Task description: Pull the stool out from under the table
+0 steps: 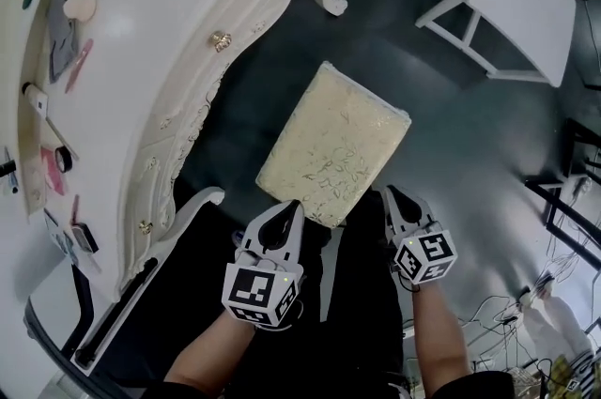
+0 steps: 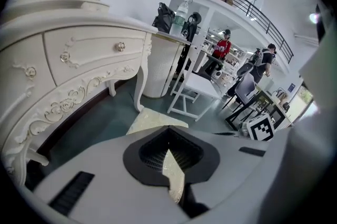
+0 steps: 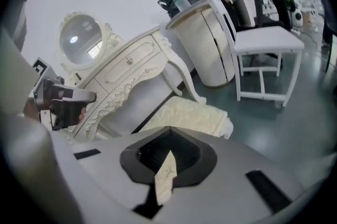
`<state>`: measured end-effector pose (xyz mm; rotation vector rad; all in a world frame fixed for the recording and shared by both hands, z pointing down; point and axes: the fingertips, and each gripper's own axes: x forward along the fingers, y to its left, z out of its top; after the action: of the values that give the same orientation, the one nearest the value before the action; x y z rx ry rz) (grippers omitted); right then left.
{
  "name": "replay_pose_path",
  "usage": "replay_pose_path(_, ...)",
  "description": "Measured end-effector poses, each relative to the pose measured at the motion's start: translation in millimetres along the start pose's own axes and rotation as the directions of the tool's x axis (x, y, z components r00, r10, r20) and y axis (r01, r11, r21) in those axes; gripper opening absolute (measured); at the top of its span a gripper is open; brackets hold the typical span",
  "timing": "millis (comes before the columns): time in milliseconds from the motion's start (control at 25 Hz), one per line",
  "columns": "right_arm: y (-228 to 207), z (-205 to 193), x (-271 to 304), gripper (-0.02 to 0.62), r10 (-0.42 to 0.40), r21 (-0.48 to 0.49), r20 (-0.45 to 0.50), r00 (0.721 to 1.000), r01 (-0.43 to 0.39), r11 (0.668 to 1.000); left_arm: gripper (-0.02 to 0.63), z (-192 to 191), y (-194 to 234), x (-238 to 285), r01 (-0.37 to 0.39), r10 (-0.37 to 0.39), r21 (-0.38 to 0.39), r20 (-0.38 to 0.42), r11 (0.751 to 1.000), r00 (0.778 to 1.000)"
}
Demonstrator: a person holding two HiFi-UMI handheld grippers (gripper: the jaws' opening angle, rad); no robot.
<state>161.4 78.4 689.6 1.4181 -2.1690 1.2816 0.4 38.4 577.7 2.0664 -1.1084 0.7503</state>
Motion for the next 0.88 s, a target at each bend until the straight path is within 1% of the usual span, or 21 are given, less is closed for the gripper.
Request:
replay_pose_path(80,16.3,37.1,-14.3,0.008,-0.011,-0.062,0.066,0.998,0.015,0.998,0.000,17.7,-1.4,-10.3,-0.004,0.005,-0.008,0.039,1.000,0.999)
replay_pose_path(200,45.5,90.5,-38.2,0.008,0.003,-0.116,0.179,0.984,0.018,0.993,0.000,44.6,-5.0,-26.9,-0.005,0.006,-0.008,0.097,1.000,0.995)
replay_pose_path(280,66.9,121.9,-57.8,0.008,-0.008,-0.144,0.244,0.970,0.044,0.989,0.000,62.8,-10.3,-41.0,0.000,0.000,0.001,0.132,1.000,0.991)
replay_pose_path(400,101.7,166.7,-86.2,0.008,-0.031,-0.170,0.344,0.939,0.094,0.981,0.000,95.9,-16.1,-65.4,0.000,-0.003,0.013,0.197,1.000,0.980)
replay_pose_path(520,134.8,206.6,-108.5,0.008,-0.035,-0.175,0.420,0.907,0.119,0.977,0.000,136.8,-18.9,-94.0,-0.018,0.010,0.025,0.284,1.000,0.959)
replay_pose_path(600,156.9,228.8,-119.1,0.008,-0.030,-0.195,0.450,0.893,0.131,0.972,0.000,162.3,-19.7,-116.4,-0.027,0.015,0.029,0.332,0.999,0.943)
replay_pose_path(680,180.4,250.0,-128.6,0.008,-0.016,-0.226,0.471,0.882,0.139,0.964,0.000,183.8,-20.2,-139.3,-0.037,0.021,0.037,0.363,0.999,0.932)
replay_pose_path(800,220.6,284.8,-143.6,0.008,0.029,-0.266,0.500,0.865,0.122,0.956,0.000,215.5,-21.2,-174.0,-0.062,0.035,0.054,0.403,0.997,0.915)
replay_pose_path(880,251.3,308.0,-152.0,0.008,0.078,-0.305,0.523,0.849,0.101,0.947,0.000,239.5,-19.3,-196.6,-0.082,0.047,0.060,0.441,0.995,0.896)
